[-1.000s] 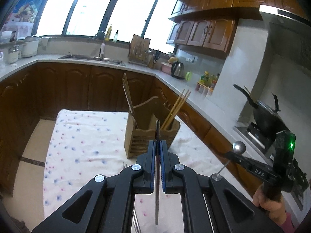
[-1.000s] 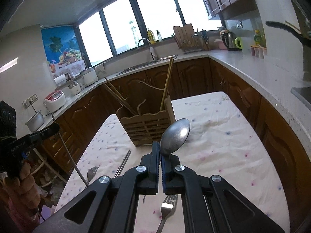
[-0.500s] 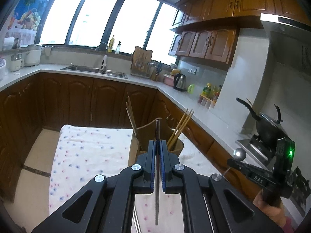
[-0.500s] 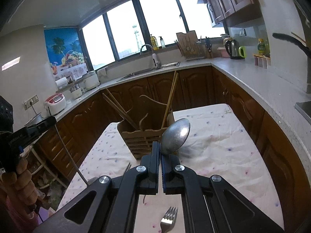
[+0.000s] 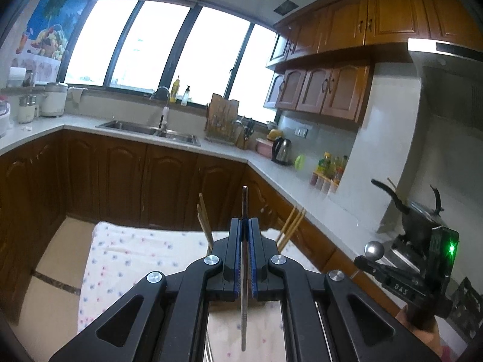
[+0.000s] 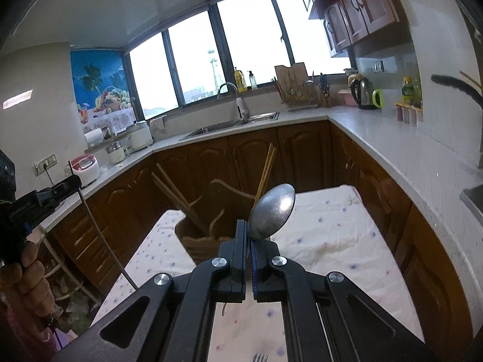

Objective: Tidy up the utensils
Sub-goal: 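Lift the left gripper's metal chopstick toward the holder while the right gripper carries the spoon, then lower the left gripper's chopstick into the holder while the right gripper inserts the spoon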

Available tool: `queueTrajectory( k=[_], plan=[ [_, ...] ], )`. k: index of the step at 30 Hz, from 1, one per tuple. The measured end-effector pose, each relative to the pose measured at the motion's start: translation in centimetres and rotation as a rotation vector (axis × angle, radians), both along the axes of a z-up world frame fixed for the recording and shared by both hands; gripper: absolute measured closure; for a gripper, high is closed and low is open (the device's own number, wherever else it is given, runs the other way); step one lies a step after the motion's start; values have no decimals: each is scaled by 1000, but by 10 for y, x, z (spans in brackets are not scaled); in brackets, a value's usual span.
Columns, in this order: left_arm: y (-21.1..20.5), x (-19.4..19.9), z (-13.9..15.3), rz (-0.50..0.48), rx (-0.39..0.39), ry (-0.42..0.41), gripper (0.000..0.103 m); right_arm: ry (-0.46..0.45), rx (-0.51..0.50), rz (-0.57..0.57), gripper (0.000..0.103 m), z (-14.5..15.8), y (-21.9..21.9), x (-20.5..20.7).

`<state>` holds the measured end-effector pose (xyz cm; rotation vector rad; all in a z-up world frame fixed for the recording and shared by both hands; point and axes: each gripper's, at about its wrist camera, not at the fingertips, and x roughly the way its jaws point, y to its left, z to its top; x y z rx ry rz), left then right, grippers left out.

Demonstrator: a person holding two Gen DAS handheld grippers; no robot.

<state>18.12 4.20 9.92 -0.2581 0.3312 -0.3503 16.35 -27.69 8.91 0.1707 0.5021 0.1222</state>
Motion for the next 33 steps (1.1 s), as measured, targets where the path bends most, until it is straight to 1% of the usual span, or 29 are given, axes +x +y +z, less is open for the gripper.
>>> queueTrajectory(
  k=[9,12,16,20,24,27,30,33],
  plan=[
    [-6,17,7,19,-15,-93,100,-60,-31,2,101,18,5,28],
    [-9,24,5,29,-23,-121,100,-86,-51,-3,101,23,8,37],
    [-16,40,-2,49,-49,-129,100,-118,-88,-11,101,26,15,48],
    [-22,54,-13,78,-58,-152,100,-135,-109,-7,101,27,19,59],
    [-31,71,-30,125,-54,-159,100,-162,-135,-19,101,26,22,67],
    [-37,85,-44,143,-73,-139,100,-156,-141,-26,101,19,24,76],
    [-41,95,-60,166,-112,-127,100,-139,-142,-33,101,10,25,85],
    [-48,103,-73,180,-117,-116,100,-111,-135,-37,101,-5,24,93]
  ],
)
